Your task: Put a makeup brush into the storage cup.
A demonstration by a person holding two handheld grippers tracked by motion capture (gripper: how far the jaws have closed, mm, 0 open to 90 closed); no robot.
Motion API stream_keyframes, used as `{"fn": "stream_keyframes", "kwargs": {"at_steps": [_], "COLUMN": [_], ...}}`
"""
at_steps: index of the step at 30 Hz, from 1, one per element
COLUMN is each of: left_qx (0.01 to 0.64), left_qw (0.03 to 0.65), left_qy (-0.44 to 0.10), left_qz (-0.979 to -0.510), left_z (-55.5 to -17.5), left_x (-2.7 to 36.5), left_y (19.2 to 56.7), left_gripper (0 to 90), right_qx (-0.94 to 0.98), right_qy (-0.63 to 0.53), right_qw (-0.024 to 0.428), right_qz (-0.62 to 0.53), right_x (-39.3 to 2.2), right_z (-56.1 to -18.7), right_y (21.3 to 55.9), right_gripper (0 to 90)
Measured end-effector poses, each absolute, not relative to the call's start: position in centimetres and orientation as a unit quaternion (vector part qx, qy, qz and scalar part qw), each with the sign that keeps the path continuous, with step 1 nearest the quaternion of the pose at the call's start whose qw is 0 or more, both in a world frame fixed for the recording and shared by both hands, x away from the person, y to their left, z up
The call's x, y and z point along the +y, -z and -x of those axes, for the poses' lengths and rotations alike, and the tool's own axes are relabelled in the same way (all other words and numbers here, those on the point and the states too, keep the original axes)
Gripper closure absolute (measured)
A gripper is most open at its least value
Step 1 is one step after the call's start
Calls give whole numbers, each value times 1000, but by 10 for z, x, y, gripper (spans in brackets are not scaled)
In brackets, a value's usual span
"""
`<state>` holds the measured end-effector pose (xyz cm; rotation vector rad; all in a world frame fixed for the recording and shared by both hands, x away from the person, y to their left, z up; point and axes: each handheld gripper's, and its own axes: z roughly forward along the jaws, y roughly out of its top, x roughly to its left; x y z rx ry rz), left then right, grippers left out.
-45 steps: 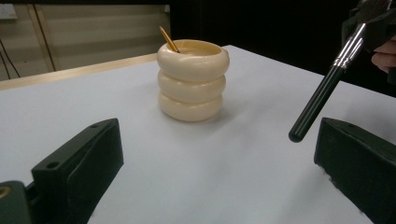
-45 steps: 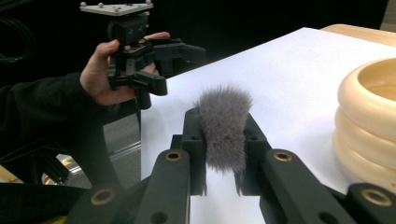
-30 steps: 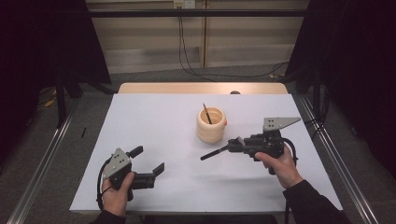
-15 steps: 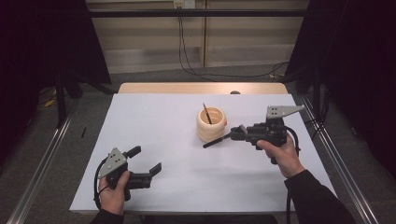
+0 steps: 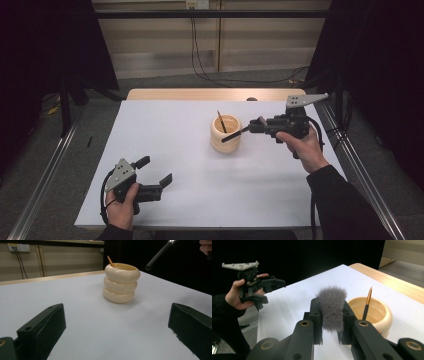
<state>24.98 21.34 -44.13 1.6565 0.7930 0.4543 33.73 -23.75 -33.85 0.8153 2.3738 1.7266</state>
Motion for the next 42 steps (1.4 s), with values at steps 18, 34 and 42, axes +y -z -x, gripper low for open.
{"fn": "stream_keyframes", "kwargs": {"at_steps": [18, 34, 42], "left_qx": [337, 340, 336], "left_qw": [581, 576, 575], "left_qy": [-195, -207, -209], "left_qz": [-714, -714, -716], "left_z": [-250, -251, -251], "left_x": [212, 212, 213], "left_y": [441, 441, 441], "left_gripper": [9, 7, 7], "right_qx": [797, 817, 826], "right_qy": [-516, -464, -445], "right_qw": [78, 86, 80], "right_qz": [-305, -330, -337], "right_x": [-239, -225, -219], "right_z": [-379, -399, -406], "right_y": [319, 331, 340], "right_gripper": [772, 772, 772]}}
